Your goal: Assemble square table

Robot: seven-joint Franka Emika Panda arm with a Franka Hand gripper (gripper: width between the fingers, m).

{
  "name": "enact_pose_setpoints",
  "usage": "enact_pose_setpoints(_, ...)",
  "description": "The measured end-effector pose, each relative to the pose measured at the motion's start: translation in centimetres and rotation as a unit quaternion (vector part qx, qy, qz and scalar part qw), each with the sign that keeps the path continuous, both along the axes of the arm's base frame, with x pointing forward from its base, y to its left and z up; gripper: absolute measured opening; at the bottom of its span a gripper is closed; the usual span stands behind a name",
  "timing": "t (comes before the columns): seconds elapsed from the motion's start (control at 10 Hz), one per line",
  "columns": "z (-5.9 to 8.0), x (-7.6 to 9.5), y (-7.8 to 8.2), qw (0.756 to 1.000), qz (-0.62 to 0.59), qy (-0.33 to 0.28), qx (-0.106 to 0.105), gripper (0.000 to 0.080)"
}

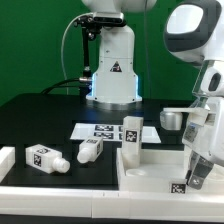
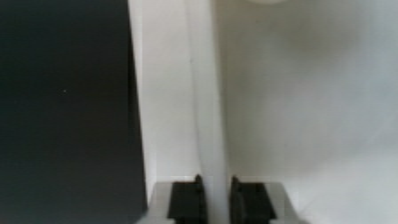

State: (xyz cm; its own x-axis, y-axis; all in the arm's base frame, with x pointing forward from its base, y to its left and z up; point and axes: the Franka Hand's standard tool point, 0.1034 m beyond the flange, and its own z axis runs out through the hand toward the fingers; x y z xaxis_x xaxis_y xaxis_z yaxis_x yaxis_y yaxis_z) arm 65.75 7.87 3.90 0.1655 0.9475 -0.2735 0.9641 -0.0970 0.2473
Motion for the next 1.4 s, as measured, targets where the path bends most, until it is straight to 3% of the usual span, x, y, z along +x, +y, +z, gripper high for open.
enact_pose_setpoints(0.4, -0.1, 0.0, -0.3, 1.000, -0.005, 0.007, -0.005, 0.0065)
enact_pose_setpoints(0.6, -0.1, 0.0, -0.4, 1.000, -0.005, 0.007, -0.006, 0.0372)
enact_pose_setpoints(0.7, 0.3, 0.1, -0.5, 1.000, -0.015, 0.003, -0.005, 0.0372)
enact_pose_setpoints(0.8, 1.8, 0.3, -0.7, 1.000, -0.028, -0.002, -0.003, 0.0552)
enact_pose_setpoints(0.9, 3.3, 0.2, -1.4, 0.999, -0.045, -0.008, 0.000, 0.0619)
enact_pose_setpoints(1.1, 4.3, 0.1, -1.9, 0.990, -0.137, -0.041, 0.020, 0.0643)
enact_pose_setpoints(1.4, 4.1, 0.0, -1.9, 0.970, -0.230, -0.071, 0.040, 0.0649)
